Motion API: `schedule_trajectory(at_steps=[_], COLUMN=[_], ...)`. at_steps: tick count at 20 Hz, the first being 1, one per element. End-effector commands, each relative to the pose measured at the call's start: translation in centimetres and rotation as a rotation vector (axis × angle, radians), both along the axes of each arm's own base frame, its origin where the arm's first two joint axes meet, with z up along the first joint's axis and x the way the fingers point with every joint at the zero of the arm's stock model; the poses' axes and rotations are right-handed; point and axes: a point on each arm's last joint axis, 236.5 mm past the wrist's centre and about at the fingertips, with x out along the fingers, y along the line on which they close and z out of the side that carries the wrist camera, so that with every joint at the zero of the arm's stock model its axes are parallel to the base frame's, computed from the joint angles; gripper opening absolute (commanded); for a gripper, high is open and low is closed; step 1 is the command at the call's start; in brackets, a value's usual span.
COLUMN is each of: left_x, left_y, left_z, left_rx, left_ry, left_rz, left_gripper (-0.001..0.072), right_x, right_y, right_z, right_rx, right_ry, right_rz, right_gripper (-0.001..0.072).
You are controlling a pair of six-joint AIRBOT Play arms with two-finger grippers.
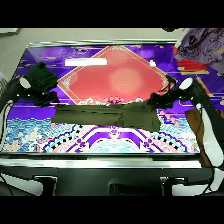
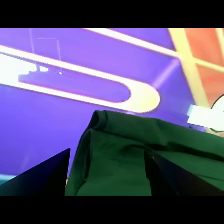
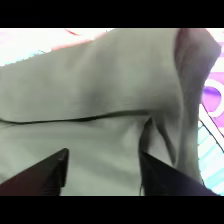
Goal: Fold the clothes and pants, and hang the long-sleeved shirts on hangers.
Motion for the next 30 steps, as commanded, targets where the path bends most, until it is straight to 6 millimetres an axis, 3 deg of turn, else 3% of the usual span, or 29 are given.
schedule_trajectory(at_steps=[1,2,4,7,15,21,22,24,26,27,28,30], left_x=[-0.3,-0.4,-0.5,-0.6,-0.7,-0.8,-0.8,-0.7,-0.6,-0.5,-0.3,0.0], left_y=[2.5,3.4,4.4,4.4,4.4,4.4,4.3,4.0,3.1,2.2,1.0,-1.9], left_z=[4.3,5.5,7.9,10.0,10.1,10.1,10.1,10.1,10.1,10.1,9.9,9.3], left_rx=[0.106,0.145,0.193,0.204,0.199,0.198,0.198,0.189,0.175,0.153,0.126,0.059], left_ry=[-0.001,-0.019,-0.063,-0.108,-0.106,-0.103,-0.103,-0.105,-0.107,-0.111,-0.113,-0.108], left_rz=[0.024,0.039,0.044,0.047,0.062,0.061,0.061,0.06,0.048,0.037,0.024,-0.017], left_gripper=[0.0551,0.0551,0.0551,0.0551,0.0551,0.0551,0.0551,0.055,0.0547,0.0527,0.0441,0.0036], right_x=[0.0,-0.7,-2.1,-3.8,-4.3,-3.4,-3.6,-3.9,-4.0,-3.9,-3.6,-3.0], right_y=[-3.3,-5.3,-8.1,-8.9,-3.8,-1.1,-0.3,1.4,2.4,2.4,2.1,0.4], right_z=[4.4,4.2,3.3,0.8,-6.0,-7.4,-7.4,-7.4,-7.2,-6.7,-5.9,-3.5], right_rx=[-0.003,0.008,0.115,0.312,0.455,0.406,0.405,0.401,0.397,0.396,0.386,0.322], right_ry=[-0.026,0.001,0.045,0.086,0.171,0.155,0.16,0.169,0.175,0.169,0.151,0.136], right_rz=[-0.038,-0.062,-0.105,-0.146,-0.065,-0.021,-0.001,0.041,0.057,0.049,0.042,0.007], right_gripper=[0.0561,0.0626,0.066,0.0668,0.0675,0.0648,0.0606,0.0433,0.0124,0.0027,0.0026,0.0026])
